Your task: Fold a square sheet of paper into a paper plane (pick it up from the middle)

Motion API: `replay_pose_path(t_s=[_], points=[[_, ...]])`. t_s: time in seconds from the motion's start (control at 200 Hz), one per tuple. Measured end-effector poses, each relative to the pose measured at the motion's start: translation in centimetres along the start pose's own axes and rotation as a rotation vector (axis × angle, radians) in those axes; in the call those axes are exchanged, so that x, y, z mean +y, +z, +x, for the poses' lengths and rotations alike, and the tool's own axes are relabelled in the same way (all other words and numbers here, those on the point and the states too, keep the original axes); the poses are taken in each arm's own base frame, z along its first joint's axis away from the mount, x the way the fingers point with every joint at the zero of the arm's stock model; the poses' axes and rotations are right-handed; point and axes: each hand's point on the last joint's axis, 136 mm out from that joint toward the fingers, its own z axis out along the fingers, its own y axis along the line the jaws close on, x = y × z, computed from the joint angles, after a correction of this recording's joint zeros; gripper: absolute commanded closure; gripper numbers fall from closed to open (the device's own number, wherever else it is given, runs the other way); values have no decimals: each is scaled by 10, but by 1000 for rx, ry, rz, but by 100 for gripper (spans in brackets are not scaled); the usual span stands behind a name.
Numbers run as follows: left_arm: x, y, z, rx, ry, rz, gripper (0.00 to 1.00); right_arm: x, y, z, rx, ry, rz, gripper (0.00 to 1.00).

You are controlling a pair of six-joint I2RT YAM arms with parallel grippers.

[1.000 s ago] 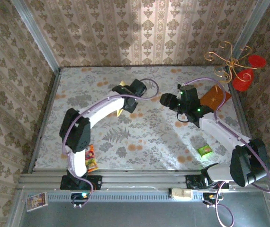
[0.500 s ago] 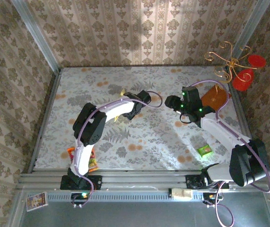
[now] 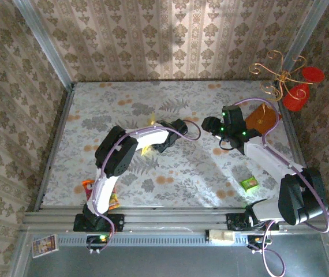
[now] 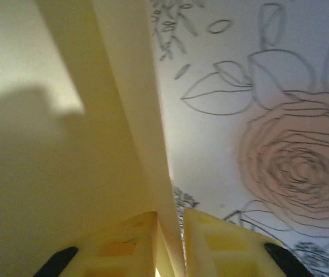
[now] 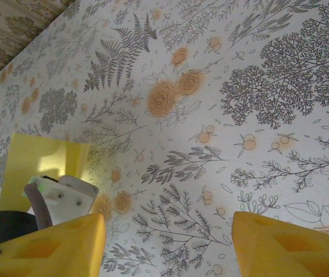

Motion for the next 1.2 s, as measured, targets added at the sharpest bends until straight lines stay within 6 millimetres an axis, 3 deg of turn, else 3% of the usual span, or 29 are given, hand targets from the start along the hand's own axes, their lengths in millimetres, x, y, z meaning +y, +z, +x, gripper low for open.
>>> replay_pose_path(t_s=[0.265,0.525,0.7,0.805,0.93,1.09,1.2], points=[[-9,-20,-3,-37,-86,100,71,-3,5,5,21,18,6,40],[-11,-74,-15,-143,-184,242,66,-4,10,8,38,23,9,40],[7,-120,-20,-253,-311,407,64,-9,17,14,60,33,26,39],[29,-133,-15,-304,-390,474,64,-9,17,14,59,46,27,37],[40,-118,-5,-301,-493,574,64,-9,17,13,57,55,26,36],[33,-58,29,-173,-659,720,63,-8,18,13,56,67,23,35],[30,-32,42,-105,-774,826,63,-9,20,14,63,71,24,35]])
